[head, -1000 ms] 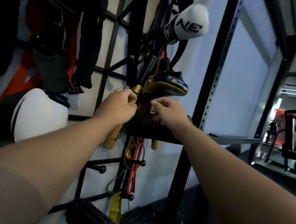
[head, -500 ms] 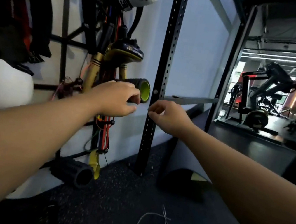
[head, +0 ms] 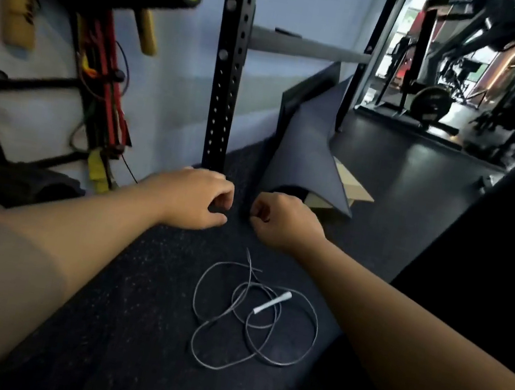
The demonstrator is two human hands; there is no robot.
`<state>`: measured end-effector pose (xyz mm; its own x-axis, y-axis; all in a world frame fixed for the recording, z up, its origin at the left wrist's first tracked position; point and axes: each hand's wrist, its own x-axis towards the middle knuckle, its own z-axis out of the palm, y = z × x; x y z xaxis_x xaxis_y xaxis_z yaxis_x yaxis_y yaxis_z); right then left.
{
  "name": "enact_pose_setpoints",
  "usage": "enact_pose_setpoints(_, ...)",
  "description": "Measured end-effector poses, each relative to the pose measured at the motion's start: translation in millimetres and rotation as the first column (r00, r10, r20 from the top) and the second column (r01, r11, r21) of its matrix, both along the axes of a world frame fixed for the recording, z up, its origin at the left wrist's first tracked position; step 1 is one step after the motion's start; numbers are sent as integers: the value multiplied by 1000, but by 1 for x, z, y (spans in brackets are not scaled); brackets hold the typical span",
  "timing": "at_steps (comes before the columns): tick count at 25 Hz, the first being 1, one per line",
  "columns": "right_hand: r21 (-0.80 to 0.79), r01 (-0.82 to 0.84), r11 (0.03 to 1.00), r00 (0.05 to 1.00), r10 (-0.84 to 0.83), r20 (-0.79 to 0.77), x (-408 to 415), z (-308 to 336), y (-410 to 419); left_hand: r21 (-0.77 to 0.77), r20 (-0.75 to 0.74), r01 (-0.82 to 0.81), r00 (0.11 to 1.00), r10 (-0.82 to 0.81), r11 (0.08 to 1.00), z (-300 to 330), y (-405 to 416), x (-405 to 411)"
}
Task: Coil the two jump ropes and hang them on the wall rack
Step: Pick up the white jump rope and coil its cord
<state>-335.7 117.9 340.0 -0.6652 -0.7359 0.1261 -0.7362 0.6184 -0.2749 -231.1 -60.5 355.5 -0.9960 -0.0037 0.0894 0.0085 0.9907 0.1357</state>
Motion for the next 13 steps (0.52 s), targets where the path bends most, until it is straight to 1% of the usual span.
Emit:
enact_pose_setpoints(5,154,71,986,996,-79,47,-74,-134,26,87,128,49,990,-60,995,-128,20,-73)
enact_pose_setpoints(7,217,89,972,992,-106,67,-98,-189,33,125,153,51,986,-70,991,-178,29,-100)
enact_pose_setpoints(13,347,80,934,988,-120,96,-143,-319,22,245,230,18,970,-76,969,-310,41,-157)
